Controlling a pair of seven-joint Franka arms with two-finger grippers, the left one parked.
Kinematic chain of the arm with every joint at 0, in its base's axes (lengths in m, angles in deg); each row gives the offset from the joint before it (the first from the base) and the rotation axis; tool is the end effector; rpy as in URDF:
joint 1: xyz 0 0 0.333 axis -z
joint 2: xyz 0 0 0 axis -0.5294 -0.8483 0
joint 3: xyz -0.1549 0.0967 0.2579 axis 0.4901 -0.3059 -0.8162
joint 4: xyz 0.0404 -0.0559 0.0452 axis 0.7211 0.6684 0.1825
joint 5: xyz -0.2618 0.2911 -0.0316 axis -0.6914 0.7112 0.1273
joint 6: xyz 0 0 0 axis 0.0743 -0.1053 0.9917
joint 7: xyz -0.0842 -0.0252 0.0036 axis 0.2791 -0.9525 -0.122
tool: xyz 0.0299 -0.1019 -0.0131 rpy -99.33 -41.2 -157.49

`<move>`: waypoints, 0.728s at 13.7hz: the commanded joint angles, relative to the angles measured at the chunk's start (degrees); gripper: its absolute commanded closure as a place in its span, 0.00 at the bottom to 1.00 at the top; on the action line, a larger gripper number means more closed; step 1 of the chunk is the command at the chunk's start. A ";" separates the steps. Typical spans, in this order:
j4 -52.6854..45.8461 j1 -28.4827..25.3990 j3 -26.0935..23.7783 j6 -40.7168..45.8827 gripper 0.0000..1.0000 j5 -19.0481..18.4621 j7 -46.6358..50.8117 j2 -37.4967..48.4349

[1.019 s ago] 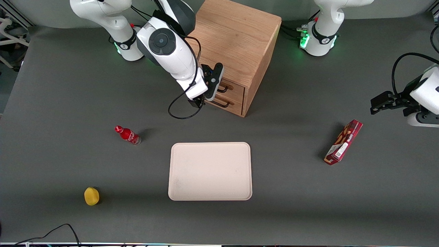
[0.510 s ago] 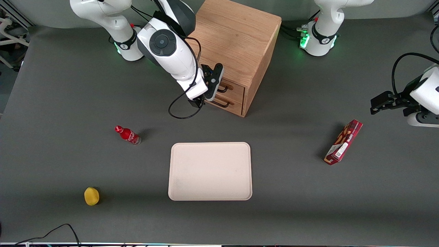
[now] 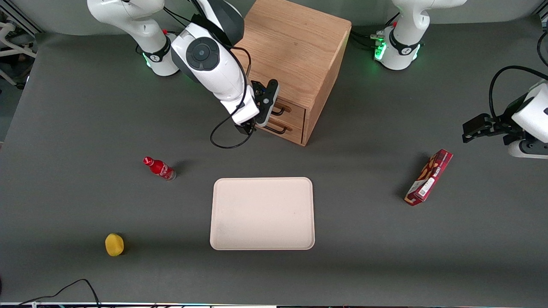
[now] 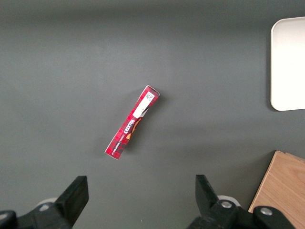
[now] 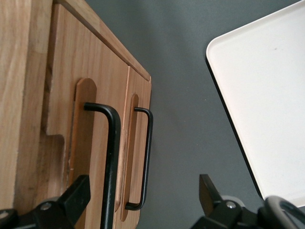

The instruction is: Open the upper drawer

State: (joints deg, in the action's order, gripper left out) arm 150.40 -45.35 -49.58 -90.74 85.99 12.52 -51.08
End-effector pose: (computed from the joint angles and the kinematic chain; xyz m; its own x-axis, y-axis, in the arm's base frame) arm 0.4626 0.4284 0.4288 0.3897 0.9101 0.1408 0.9139 -0.3633 -0.1812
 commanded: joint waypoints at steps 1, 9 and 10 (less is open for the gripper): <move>1.37 -0.33 -0.21 -1.68 0.00 1.06 -0.22 -1.17; 2.78 -0.41 -0.21 -4.14 0.00 1.06 -0.40 -2.14; 2.78 -0.41 -0.21 -4.14 0.00 1.06 -0.49 -2.22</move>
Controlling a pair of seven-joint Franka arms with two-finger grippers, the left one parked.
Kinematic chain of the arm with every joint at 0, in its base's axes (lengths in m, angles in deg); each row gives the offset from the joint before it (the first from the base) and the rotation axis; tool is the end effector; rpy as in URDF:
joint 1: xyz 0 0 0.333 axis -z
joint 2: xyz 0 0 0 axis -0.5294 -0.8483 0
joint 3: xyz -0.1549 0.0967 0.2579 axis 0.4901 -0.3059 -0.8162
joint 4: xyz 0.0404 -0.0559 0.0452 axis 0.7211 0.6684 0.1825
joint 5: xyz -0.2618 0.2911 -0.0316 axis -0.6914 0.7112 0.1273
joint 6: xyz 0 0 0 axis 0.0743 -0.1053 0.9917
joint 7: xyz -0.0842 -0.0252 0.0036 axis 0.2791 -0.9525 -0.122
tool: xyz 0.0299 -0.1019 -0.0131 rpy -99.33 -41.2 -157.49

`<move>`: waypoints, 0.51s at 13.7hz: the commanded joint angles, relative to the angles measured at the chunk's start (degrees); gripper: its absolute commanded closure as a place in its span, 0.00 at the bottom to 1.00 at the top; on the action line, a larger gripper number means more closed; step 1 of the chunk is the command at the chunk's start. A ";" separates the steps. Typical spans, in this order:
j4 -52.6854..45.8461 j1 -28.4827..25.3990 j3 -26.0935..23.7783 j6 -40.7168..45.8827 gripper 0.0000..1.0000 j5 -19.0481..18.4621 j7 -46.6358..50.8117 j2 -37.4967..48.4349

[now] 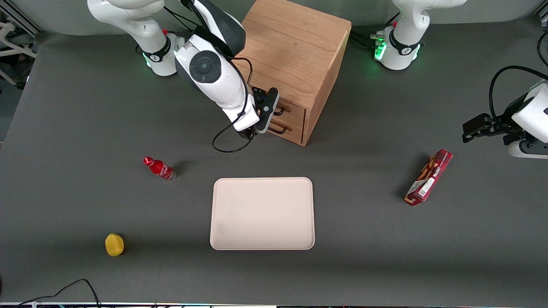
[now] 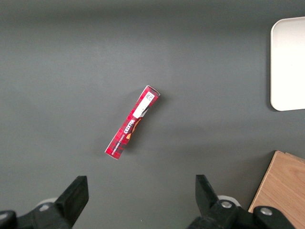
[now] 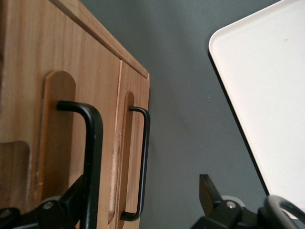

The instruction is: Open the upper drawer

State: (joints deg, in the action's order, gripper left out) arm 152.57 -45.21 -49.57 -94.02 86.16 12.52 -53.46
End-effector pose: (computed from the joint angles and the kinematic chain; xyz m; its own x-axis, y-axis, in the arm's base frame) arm 0.4646 0.4276 0.3935 0.4040 0.9051 0.1324 0.9043 -0.3734 -0.2071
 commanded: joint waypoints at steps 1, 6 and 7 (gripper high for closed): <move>0.53 -0.56 -0.23 -0.86 0.00 0.89 -0.57 0.06; 0.00 -0.21 -0.23 -0.95 0.00 0.72 -1.10 -0.82; -0.17 -0.03 -0.23 -0.86 0.00 0.72 -1.62 -0.82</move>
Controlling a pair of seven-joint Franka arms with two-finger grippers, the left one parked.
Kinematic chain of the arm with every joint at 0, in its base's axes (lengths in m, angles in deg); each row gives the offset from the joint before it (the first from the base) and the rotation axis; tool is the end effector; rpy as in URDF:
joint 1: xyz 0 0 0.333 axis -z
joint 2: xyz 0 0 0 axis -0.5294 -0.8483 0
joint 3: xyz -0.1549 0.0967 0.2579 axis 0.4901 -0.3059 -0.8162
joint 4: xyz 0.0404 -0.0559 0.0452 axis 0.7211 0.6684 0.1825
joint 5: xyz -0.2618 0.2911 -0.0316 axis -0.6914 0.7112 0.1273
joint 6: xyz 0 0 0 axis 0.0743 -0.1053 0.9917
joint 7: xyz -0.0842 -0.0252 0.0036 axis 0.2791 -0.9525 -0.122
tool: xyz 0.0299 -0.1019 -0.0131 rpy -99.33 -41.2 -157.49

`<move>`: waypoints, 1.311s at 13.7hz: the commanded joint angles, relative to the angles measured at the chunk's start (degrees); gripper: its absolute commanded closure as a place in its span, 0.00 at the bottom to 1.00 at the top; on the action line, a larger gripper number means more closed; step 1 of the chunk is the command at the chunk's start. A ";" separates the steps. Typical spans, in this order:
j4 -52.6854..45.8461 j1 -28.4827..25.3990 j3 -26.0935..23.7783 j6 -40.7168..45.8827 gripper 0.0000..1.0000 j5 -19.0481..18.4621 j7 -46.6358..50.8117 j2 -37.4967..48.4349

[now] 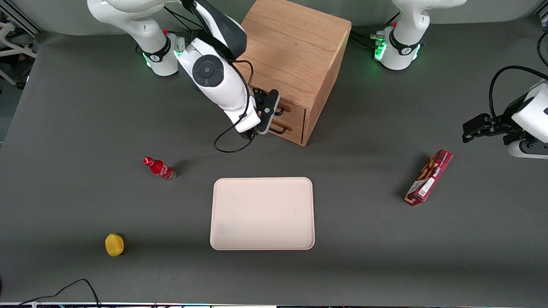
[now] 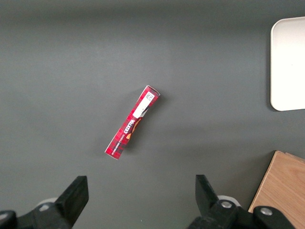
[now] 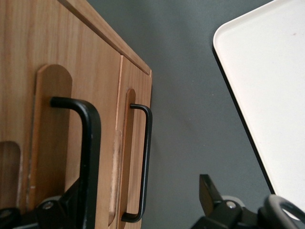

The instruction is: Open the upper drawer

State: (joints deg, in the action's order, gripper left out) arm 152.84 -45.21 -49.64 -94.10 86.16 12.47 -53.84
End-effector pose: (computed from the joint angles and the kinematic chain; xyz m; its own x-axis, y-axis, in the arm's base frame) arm 0.4636 0.4278 0.3879 0.4030 0.9065 0.1258 0.9033 -0.3719 -0.2138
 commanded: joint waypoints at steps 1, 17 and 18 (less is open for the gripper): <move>-0.45 0.32 -0.16 -0.78 0.00 0.72 -2.11 -0.44; -12.05 2.26 4.50 -0.34 0.00 -4.73 -3.43 -7.82; -12.75 2.35 5.37 -0.34 0.00 -4.82 -3.61 -8.26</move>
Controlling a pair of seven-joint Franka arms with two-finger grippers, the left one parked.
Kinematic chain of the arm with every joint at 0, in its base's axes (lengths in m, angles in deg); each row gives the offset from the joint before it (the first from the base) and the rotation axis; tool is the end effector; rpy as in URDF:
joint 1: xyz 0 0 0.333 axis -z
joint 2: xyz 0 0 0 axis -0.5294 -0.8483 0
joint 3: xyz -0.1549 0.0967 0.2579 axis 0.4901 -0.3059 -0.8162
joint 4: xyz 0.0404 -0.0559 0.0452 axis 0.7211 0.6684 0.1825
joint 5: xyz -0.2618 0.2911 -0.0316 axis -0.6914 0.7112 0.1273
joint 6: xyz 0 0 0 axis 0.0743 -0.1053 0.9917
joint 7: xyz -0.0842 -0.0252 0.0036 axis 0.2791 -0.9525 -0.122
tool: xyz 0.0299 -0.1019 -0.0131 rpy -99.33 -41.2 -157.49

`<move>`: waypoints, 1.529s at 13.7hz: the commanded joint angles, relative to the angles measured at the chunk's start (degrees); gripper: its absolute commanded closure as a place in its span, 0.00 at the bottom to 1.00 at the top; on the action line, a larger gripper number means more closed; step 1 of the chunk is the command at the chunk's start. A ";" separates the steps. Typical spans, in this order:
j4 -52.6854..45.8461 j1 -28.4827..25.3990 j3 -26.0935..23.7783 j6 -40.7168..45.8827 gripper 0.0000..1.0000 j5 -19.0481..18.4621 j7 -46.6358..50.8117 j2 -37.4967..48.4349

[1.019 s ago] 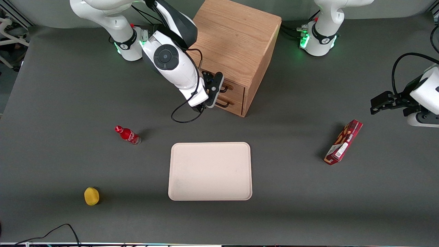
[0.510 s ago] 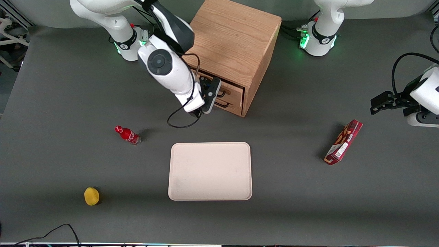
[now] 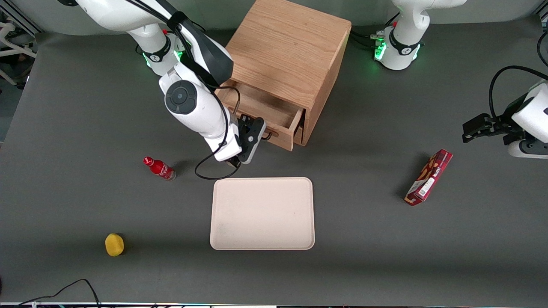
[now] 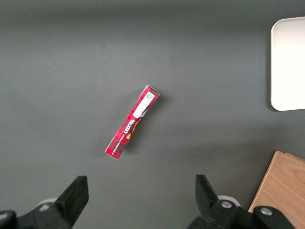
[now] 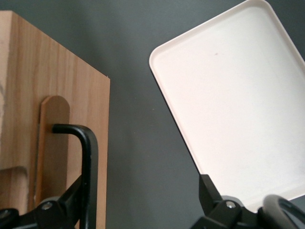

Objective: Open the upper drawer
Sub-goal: 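Pull the upper drawer outward from the cabinet with the right gripper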

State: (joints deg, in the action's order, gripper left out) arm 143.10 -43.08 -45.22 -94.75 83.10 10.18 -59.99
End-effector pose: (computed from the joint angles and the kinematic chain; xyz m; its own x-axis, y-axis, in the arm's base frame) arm 0.5531 0.3859 0.3963 0.4592 0.8677 0.1904 0.8869 -0.4355 -0.1543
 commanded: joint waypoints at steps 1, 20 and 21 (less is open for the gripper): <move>-3.71 0.30 1.13 0.40 0.00 -1.76 -1.92 -2.54; -16.99 0.21 5.97 0.49 0.00 -8.61 -6.76 -13.70; -17.16 0.21 6.06 0.49 0.00 -8.62 -6.85 -13.79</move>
State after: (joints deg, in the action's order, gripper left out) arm 129.28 -42.62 -39.14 -92.98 77.20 4.19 -69.87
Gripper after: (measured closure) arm 0.000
